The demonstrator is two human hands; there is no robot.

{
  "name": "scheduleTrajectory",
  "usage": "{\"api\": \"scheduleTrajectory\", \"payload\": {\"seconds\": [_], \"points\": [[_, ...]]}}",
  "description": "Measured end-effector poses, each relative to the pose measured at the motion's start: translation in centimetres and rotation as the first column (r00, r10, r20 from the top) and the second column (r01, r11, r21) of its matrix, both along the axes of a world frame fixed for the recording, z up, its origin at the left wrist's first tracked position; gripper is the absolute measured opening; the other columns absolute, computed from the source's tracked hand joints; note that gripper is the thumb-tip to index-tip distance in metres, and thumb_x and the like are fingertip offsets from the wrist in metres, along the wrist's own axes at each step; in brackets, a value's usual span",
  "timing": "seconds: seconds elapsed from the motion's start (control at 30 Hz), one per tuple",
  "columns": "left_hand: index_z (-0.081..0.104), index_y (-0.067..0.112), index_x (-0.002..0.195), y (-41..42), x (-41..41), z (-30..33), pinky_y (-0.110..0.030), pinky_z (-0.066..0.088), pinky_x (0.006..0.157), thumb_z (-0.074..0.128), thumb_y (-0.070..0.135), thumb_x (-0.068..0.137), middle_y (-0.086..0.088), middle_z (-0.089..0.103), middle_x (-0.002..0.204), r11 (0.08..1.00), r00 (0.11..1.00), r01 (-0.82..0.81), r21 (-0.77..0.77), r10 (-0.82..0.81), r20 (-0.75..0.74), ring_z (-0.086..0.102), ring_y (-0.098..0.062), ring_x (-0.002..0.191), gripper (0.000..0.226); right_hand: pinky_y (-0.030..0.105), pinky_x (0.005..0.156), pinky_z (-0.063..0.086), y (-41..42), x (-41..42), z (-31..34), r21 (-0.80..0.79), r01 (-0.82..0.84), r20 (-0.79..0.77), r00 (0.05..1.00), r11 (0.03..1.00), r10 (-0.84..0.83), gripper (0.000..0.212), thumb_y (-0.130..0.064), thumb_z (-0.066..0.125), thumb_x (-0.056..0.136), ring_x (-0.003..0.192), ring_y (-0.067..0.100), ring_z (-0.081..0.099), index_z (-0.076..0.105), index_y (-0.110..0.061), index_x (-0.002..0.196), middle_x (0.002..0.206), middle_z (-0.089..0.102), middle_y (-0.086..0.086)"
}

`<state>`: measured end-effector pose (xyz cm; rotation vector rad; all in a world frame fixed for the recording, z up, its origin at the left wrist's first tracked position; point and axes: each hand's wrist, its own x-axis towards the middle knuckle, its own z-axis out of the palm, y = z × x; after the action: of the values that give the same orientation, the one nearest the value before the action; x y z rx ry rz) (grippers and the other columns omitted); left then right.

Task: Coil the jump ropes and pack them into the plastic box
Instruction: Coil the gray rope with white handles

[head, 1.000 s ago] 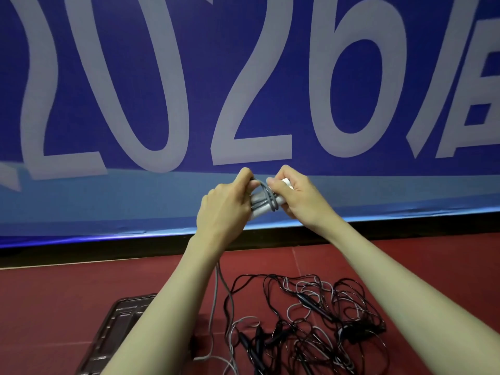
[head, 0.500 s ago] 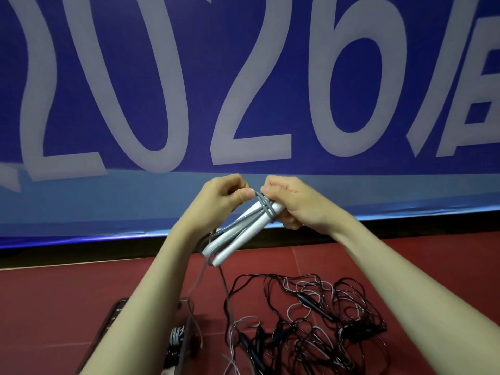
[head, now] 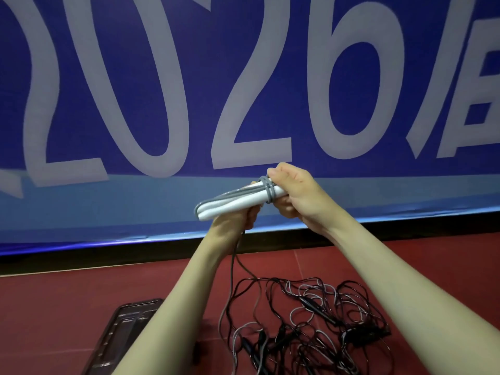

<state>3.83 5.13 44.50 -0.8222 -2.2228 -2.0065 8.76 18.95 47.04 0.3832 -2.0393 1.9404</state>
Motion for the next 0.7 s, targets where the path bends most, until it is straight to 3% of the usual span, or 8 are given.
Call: {"api": "scheduleTrajectory", "payload": {"seconds": [0.1, 0.17, 0.23, 0.33, 0.4, 0.47, 0.6, 0.7], "points": [[0.052, 0.017, 0.07, 1.7, 0.9, -0.1, -0.021, 0.023, 0.044, 0.038, 0.016, 0.099, 0.008, 0.033, 0.047, 1.0, 0.999, 0.024, 0.011, -0.024, 0.031, 0.025, -0.008, 0.041, 0.032, 0.018, 0.038, 0.017, 0.5, -0.7, -0.1, -0.069, 0.138, -0.025, 0.99, 0.988, -0.14, 0.02, -0.024, 0.044, 0.103, 0.041, 0.006, 0.023, 0.046, -0.009, 0.09, 0.056, 0.029, 0.001], [0.059, 0.015, 0.077, 2.7, 1.4, -0.5, -0.023, 0.023, 0.044, 0.036, 0.018, 0.101, 0.011, 0.033, 0.046, 0.996, 0.998, 0.061, -0.068, -0.061, 0.0, 0.026, -0.008, 0.042, 0.033, 0.016, 0.038, 0.018, 1.4, -1.2, 0.0, -0.143, 0.274, -0.033, 0.959, 0.951, -0.281, 0.024, -0.023, 0.044, 0.103, 0.04, 0.006, 0.024, 0.04, -0.012, 0.082, 0.06, 0.027, 0.001], [0.064, 0.012, 0.082, 3.8, 2.2, -0.8, -0.027, 0.029, 0.049, 0.036, 0.023, 0.103, 0.009, 0.042, 0.05, 0.974, 0.997, 0.048, -0.222, -0.059, -0.045, 0.036, -0.009, 0.046, 0.037, 0.018, 0.038, 0.02, 2.8, -1.7, 0.0, -0.181, 0.414, -0.024, 0.905, 0.892, -0.424, 0.028, -0.023, 0.045, 0.102, 0.041, 0.006, 0.026, 0.035, -0.018, 0.076, 0.06, 0.029, -0.001], [0.057, 0.008, 0.084, 5.5, 3.8, -1.0, -0.035, 0.038, 0.065, 0.034, 0.028, 0.104, -0.008, 0.056, 0.076, 0.846, 0.975, -0.045, -0.531, -0.079, -0.209, 0.055, -0.028, 0.075, 0.037, 0.027, 0.049, 0.028, 4.8, -2.1, -1.0, -0.04, 0.597, -0.075, 0.798, 0.801, -0.598, 0.031, -0.03, 0.047, 0.099, 0.052, 0.014, 0.034, 0.035, -0.019, 0.072, 0.059, 0.036, -0.004], [0.038, 0.015, 0.072, 5.9, 4.4, -0.9, -0.038, 0.035, 0.062, 0.033, 0.03, 0.104, -0.011, 0.047, 0.075, 0.756, 0.944, -0.115, -0.644, -0.119, -0.307, 0.048, -0.039, 0.073, 0.036, 0.029, 0.055, 0.033, 5.3, -2.0, -1.5, 0.053, 0.64, -0.123, 0.766, 0.767, -0.631, 0.031, -0.031, 0.047, 0.099, 0.06, 0.018, 0.038, 0.038, -0.018, 0.072, 0.061, 0.041, -0.002], [0.03, 0.016, 0.071, 5.2, 4.2, -0.3, -0.038, 0.033, 0.06, 0.034, 0.031, 0.104, -0.008, 0.04, 0.069, 0.707, 0.9, -0.147, -0.692, -0.194, -0.39, 0.04, -0.036, 0.066, 0.036, 0.023, 0.054, 0.035, 5.3, -1.6, -1.6, 0.138, 0.666, -0.189, 0.745, 0.734, -0.64, 0.031, -0.028, 0.047, 0.101, 0.06, 0.017, 0.04, 0.041, -0.014, 0.074, 0.064, 0.046, -0.001], [0.044, 0.013, 0.083, 3.0, 3.5, 1.2, -0.04, 0.036, 0.06, 0.041, 0.029, 0.102, -0.01, 0.052, 0.077, 0.678, 0.736, -0.245, -0.694, -0.336, -0.588, 0.049, -0.037, 0.076, 0.025, 0.019, 0.049, 0.031, 4.6, -0.3, -1.6, 0.298, 0.649, -0.336, 0.758, 0.7, -0.56, 0.027, -0.027, 0.046, 0.102, 0.054, 0.009, 0.039, 0.043, -0.008, 0.083, 0.061, 0.047, -0.002], [0.063, 0.018, 0.102, 1.2, 2.9, 2.2, -0.038, 0.045, 0.064, 0.048, 0.029, 0.1, 0.001, 0.065, 0.096, 0.738, 0.677, -0.311, -0.599, -0.271, -0.685, 0.057, -0.025, 0.084, 0.019, 0.021, 0.047, 0.028, 3.9, -0.1, -2.3, 0.379, 0.564, -0.361, 0.82, 0.733, -0.444, 0.028, -0.029, 0.045, 0.103, 0.049, 0.009, 0.037, 0.041, -0.011, 0.081, 0.057, 0.043, -0.004]]}}
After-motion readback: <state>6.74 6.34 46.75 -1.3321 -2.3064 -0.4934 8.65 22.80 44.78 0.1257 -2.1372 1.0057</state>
